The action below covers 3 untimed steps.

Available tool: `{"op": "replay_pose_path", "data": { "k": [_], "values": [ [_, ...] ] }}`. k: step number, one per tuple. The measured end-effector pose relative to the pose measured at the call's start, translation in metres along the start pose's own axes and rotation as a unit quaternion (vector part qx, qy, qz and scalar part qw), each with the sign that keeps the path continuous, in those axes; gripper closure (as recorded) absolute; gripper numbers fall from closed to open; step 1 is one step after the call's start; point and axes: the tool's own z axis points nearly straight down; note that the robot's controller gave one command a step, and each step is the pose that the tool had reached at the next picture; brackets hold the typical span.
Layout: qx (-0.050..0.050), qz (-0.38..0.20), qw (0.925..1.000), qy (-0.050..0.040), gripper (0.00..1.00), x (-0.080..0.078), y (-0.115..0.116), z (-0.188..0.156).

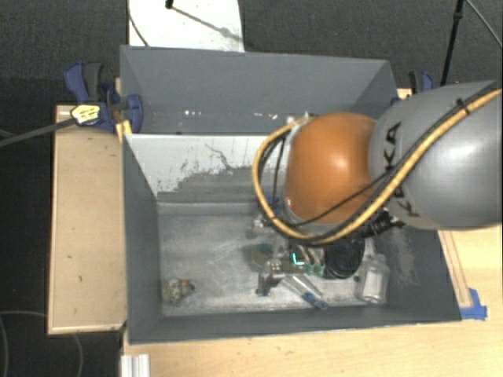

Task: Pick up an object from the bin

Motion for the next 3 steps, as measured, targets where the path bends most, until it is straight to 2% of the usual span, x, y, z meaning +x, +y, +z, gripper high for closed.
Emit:
{"op": "replay_pose_path", "data": {
  "k": [1,2,3],
  "values": [
    [0.001,-0.027,0.9996,-0.0008,0.0,-0.046,-0.048,0.104],
    [-0.001,-0.026,0.9997,-0.0036,1.0,-0.047,-0.045,0.099],
    [0.001,-0.184,0.983,-0.0081,1.0,-0.057,-0.057,-0.068]
  ]
}}
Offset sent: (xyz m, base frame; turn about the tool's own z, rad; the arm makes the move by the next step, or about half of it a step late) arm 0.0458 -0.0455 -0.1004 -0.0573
